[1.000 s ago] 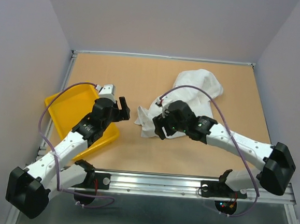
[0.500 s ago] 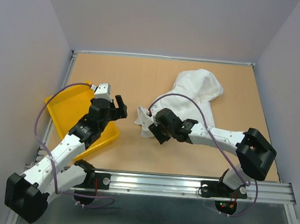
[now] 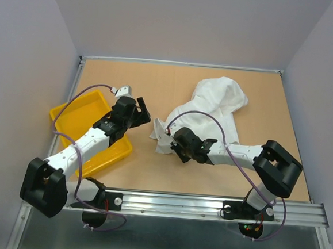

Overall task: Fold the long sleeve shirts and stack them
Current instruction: Flatten the shirt out

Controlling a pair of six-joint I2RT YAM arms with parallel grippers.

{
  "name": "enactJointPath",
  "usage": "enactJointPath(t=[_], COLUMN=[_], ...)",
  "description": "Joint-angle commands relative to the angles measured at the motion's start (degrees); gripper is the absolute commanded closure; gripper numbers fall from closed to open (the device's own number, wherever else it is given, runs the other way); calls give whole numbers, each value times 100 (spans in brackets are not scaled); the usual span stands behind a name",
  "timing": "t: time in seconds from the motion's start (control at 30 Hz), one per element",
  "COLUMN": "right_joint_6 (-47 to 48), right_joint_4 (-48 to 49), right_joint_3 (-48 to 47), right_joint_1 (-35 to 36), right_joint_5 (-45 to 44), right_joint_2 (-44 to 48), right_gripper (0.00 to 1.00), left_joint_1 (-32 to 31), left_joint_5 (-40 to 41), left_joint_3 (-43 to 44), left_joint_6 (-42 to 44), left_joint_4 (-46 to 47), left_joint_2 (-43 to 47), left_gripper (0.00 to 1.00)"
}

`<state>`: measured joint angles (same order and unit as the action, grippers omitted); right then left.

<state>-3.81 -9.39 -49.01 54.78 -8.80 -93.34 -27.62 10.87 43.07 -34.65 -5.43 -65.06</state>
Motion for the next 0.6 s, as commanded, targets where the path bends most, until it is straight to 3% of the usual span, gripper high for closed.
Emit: enactJointPath(t=[0.0, 0.33, 0.5, 0.57], right_joint_6=[-163, -199, -260, -269], right_joint_4=[446, 719, 886, 886], right_joint_3=[313, 489, 551, 586], right_joint_1=[6, 15, 6, 15], right_joint_5=[36, 247, 308, 335], right_joint_2=[334, 439, 466, 492], right_gripper=[92, 94, 94, 94], left_joint_1=[11, -147, -218, -235], left_joint_5=[-322, -850, -771, -692], left_joint_3=[623, 1625, 1775, 1784], left_joint_6=[-551, -1017, -1184, -1201], left_joint_4=[68, 78, -19, -63], left_joint_2=[-586, -2448, -3056, -3136], left_gripper=[11, 11, 19, 28])
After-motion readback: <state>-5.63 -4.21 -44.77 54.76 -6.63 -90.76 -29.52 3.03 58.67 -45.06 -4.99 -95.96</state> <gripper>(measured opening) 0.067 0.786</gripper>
